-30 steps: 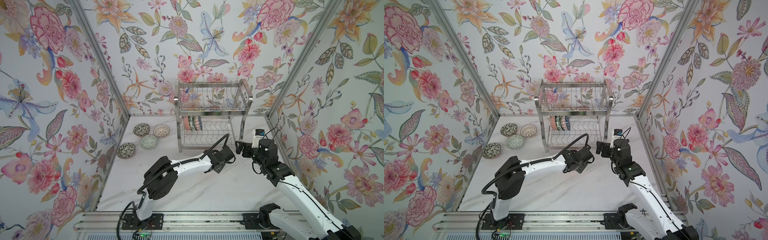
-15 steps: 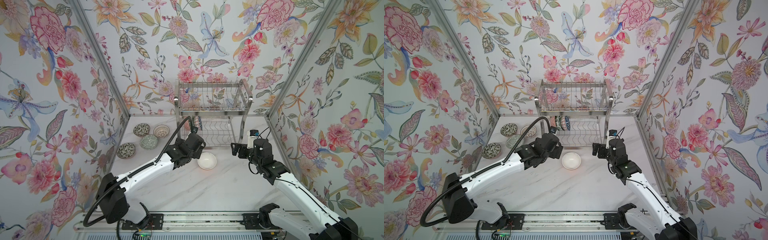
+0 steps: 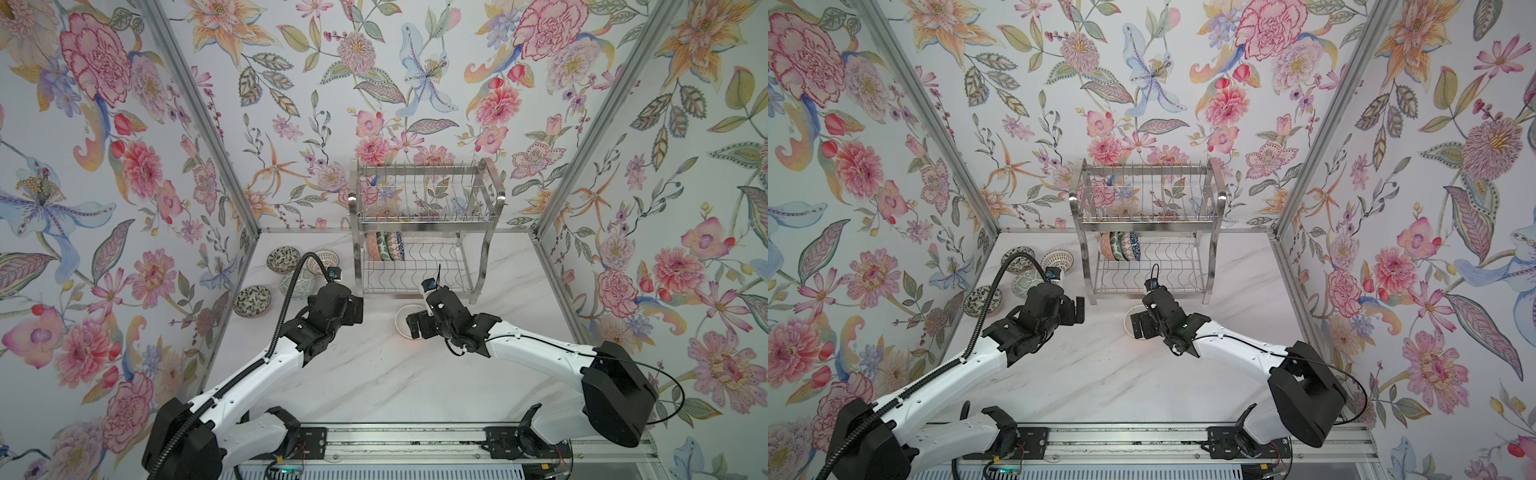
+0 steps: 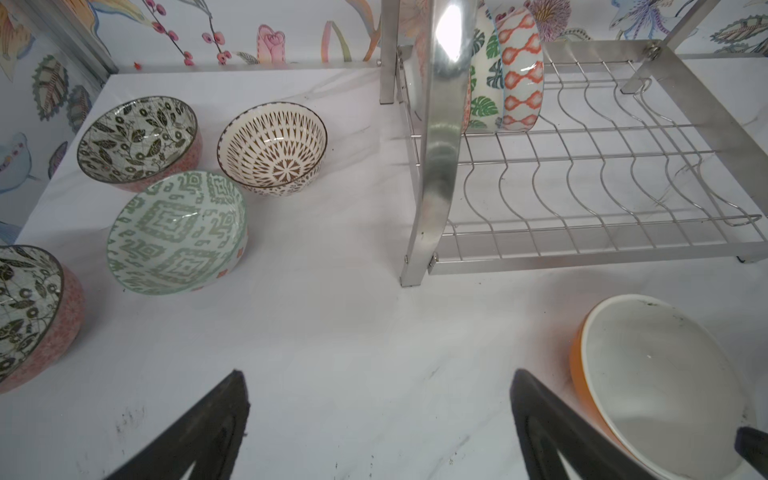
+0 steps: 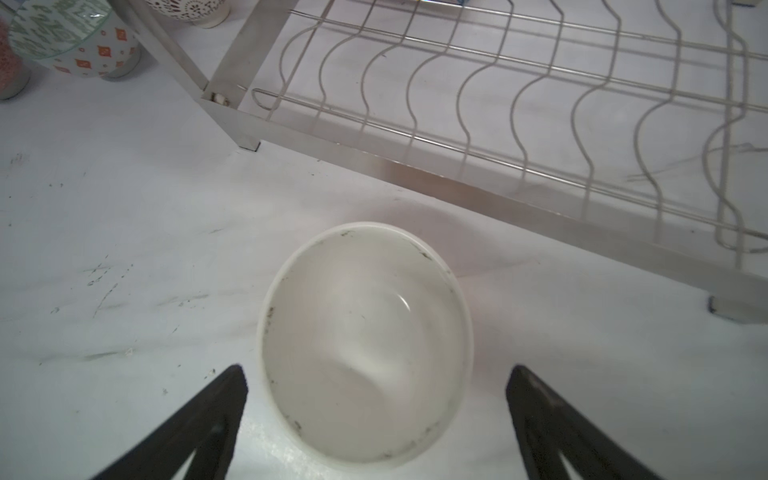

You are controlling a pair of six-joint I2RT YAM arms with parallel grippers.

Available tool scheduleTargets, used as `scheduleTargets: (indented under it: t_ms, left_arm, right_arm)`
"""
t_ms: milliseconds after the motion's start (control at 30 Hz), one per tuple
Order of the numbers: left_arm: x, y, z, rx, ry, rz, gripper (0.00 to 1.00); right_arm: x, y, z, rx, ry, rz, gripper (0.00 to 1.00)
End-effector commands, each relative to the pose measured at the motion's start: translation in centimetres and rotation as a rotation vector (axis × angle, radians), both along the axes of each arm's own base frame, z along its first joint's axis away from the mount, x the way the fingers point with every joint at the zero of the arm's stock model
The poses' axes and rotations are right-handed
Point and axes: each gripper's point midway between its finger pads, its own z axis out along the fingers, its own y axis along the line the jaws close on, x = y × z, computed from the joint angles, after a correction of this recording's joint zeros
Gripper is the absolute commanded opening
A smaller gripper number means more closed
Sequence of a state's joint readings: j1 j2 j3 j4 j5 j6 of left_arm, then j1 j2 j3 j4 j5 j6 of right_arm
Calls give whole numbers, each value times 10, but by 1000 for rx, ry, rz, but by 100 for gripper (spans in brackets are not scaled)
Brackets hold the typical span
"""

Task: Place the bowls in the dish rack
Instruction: 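Release the orange bowl with the left gripper while the right gripper lowers to it, then grasp and lift the orange bowl rim with the right gripper while the left arm withdraws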

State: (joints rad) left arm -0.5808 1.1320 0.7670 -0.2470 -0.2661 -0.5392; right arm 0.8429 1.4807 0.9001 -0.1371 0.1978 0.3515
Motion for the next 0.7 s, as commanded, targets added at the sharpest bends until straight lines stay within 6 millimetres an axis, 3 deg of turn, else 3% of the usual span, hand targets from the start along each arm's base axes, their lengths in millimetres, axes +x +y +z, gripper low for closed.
scheduleTargets:
  t_ms: [0,67,233,500,667]
  left_arm:
    - [1,-2,2,-71,-23,0,99]
    - [0,1,-2,-59,-22,8,99]
    - [-3,4,-12,-42,-7,6,99]
    - [-7,1,-24,-57,5,-21,99]
    - [-9,-2,-29,-73,10,-39,99]
  right_arm:
    - [4,22,2,-41,-38,25,99]
    - [3,32,-5,-65,-35,41,98]
    - [-1,49,-22,-95,-19,66,79]
    - [1,54,-43,-147,12,64,69]
    - [0,57,-50,-159,25,71,48]
